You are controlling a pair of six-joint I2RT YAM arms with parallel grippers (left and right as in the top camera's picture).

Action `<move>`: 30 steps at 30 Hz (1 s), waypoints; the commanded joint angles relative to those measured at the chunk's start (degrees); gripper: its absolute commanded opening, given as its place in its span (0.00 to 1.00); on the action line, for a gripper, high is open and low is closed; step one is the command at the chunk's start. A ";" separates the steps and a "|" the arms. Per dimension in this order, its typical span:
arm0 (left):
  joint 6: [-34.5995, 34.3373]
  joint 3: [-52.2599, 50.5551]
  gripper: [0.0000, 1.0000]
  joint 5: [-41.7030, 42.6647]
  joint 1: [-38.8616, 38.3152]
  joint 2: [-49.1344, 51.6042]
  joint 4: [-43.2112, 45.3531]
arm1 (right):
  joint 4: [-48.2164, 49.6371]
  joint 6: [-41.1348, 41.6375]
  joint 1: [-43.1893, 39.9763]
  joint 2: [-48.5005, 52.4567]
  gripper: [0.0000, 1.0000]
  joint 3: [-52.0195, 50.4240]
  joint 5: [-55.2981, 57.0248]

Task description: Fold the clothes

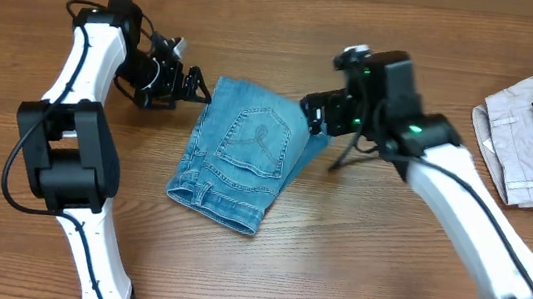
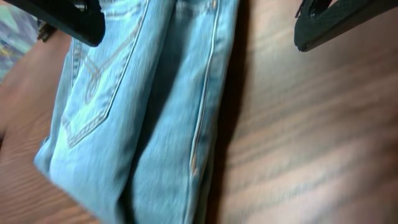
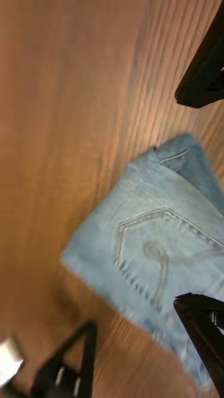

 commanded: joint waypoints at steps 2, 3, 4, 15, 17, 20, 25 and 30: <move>1.36 0.70 1.00 -1.55 -2.03 2.36 1.79 | -4.90 -0.76 -1.33 -6.51 1.00 0.94 2.19; 0.76 0.70 1.00 -3.19 -2.58 2.89 2.12 | -6.54 -0.74 -1.95 -8.13 1.00 0.94 2.19; 0.76 0.70 1.00 -4.20 -2.99 3.50 2.27 | -7.50 -0.52 -2.47 -9.16 1.00 0.94 2.19; -0.07 0.61 1.00 -2.23 -4.83 5.27 1.53 | -13.70 3.78 -7.56 -7.04 1.00 0.74 0.02; -0.07 0.24 1.00 -1.88 -5.95 5.27 1.22 | -14.43 4.94 -8.07 -4.28 1.00 0.63 -4.35; -0.04 -0.85 1.00 -1.92 -8.37 5.27 1.36 | -15.78 6.16 -8.20 1.92 1.00 0.59 -12.07; -0.04 -1.42 1.00 -2.10 -11.02 5.27 1.75 | -15.58 9.09 -7.91 10.05 1.00 0.44 -17.62; -0.11 -1.42 0.93 -2.08 -11.72 5.27 1.81 | -14.34 10.29 -7.82 16.15 1.00 0.37 -19.02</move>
